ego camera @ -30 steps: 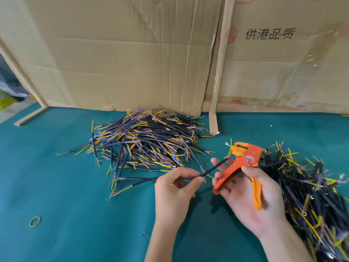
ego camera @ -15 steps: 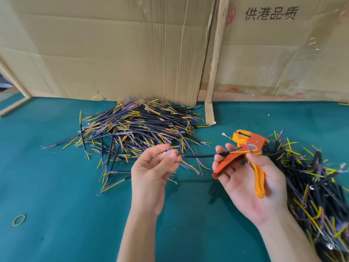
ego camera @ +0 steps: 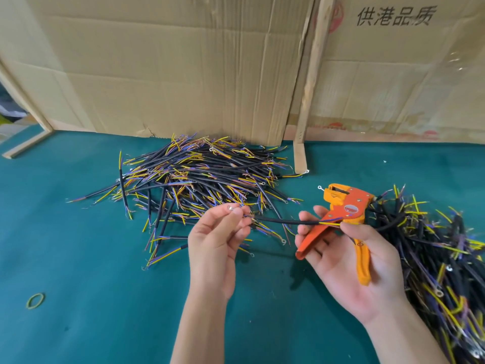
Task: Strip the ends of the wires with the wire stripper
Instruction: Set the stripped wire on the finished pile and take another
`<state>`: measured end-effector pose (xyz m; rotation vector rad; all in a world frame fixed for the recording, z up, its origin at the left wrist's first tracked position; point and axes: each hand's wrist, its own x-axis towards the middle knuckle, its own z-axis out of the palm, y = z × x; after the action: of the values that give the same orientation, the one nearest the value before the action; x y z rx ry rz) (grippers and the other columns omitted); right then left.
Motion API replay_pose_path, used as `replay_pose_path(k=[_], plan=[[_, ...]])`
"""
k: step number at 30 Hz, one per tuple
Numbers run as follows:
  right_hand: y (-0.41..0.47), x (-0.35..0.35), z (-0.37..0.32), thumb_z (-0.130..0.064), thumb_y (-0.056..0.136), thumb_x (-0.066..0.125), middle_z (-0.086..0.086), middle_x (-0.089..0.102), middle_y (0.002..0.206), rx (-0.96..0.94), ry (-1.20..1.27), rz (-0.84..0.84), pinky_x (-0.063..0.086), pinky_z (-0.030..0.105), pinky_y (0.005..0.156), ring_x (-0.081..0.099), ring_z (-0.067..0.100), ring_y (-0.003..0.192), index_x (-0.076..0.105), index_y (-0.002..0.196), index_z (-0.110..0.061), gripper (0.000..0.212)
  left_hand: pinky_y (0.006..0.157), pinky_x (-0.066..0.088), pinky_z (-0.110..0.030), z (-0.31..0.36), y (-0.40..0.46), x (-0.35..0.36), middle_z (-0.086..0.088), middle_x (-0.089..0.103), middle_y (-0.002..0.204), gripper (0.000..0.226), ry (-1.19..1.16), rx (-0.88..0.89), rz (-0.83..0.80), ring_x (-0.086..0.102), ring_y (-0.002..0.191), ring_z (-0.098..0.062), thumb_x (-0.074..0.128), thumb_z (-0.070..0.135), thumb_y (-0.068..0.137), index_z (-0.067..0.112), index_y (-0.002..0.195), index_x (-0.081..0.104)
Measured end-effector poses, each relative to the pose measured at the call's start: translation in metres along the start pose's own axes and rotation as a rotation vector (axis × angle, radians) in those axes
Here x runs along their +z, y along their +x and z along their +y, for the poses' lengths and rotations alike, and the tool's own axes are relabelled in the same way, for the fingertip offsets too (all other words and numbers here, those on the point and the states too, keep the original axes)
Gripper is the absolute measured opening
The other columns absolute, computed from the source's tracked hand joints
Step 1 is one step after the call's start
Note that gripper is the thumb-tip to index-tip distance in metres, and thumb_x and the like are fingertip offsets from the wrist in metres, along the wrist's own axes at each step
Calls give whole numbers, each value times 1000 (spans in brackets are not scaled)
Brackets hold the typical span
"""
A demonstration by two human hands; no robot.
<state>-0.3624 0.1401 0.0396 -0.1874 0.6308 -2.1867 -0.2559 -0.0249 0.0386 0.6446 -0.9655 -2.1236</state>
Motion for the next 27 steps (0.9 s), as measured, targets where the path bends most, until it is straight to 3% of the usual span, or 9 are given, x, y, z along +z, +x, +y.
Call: replay_pose_path(k=[6, 12, 15, 19, 21, 22, 25, 27], plan=[[0, -1, -6, -15, 46, 94, 28, 67, 112, -47, 6, 23, 59, 47, 85, 69, 40, 95, 62, 117, -1, 79, 57, 52, -17, 4, 6, -11, -14, 70, 87, 10, 16, 150, 159, 65, 65, -15, 64, -6, 90, -1, 99, 63], [-2, 3, -4, -11, 47, 93, 27, 68, 104, -37, 7, 43, 60, 47, 83, 70, 42, 97, 61, 118, 0, 78, 55, 51, -18, 3, 9, -14, -8, 73, 79, 18, 75, 232, 267, 64, 64, -16, 69, -4, 88, 9, 100, 64], [-1, 7, -1, -9, 43, 94, 30, 67, 103, -22, 18, 50, 61, 47, 80, 70, 45, 96, 61, 118, 1, 83, 63, 52, -23, -2, 8, -12, -4, 74, 102, 29, 334, 336, 353, 67, 77, -13, 73, 0, 86, 18, 106, 63], [0, 9, 4, -4, 51, 84, 34, 66, 103, -11, 2, 35, 61, 48, 78, 70, 47, 94, 59, 121, 1, 74, 100, 39, -27, -7, 1, -6, 2, 54, 129, 36, 897, 638, 422, 53, 118, -20, 75, 16, 83, 24, 116, 65], [0, 9, 6, -4, 50, 84, 34, 66, 102, -7, -6, 26, 61, 49, 78, 70, 48, 93, 60, 120, 1, 74, 105, 31, -24, -8, -2, 1, 3, 61, 121, 26, 1028, 820, 272, 52, 117, -21, 68, 17, 80, 20, 106, 72], [0, 9, 8, -4, 51, 83, 34, 66, 101, -6, -22, 23, 61, 49, 77, 70, 48, 92, 60, 120, 1, 73, 104, 35, -28, -11, -4, 4, 9, 65, 112, 23, 1071, 852, 148, 54, 114, -20, 65, 17, 80, 21, 101, 74], [1, 8, 9, -8, 44, 91, 34, 65, 102, -15, -51, 4, 61, 49, 80, 69, 47, 92, 62, 119, -1, 80, 100, 42, -41, -19, -13, 14, 23, 69, 96, 25, 1189, 746, -203, 55, 113, -11, 58, 21, 83, 28, 97, 77], [2, 5, 6, -9, 42, 94, 34, 65, 103, -29, -57, -11, 60, 49, 80, 69, 47, 92, 63, 120, -1, 84, 98, 41, -41, -24, -14, 16, 22, 70, 91, 27, 1231, 687, -290, 56, 109, -4, 57, 22, 85, 32, 97, 78]])
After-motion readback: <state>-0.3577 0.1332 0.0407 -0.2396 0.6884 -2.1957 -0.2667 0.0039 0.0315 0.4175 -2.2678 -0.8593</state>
